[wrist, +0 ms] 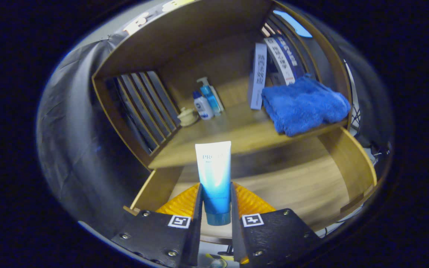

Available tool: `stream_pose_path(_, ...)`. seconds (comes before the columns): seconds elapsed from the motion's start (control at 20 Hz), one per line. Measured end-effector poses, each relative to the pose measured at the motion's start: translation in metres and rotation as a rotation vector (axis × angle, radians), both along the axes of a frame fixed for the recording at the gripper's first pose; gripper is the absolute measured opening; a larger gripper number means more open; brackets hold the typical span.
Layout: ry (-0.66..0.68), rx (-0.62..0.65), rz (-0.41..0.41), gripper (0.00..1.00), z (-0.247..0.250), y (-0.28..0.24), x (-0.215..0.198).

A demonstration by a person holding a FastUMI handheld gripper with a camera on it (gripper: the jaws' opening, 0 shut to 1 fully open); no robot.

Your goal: Pull open the drawer, take out the items inside it, and place them on the countertop above the cabinet.

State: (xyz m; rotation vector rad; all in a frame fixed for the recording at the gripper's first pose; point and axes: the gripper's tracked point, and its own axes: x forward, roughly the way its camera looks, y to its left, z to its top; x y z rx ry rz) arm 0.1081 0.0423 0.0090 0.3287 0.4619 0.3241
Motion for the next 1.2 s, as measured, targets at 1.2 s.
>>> stream_pose_path(1.2, -0.17, -0.183, -0.162, 0.36, 0.035, 0.018, 0.161)
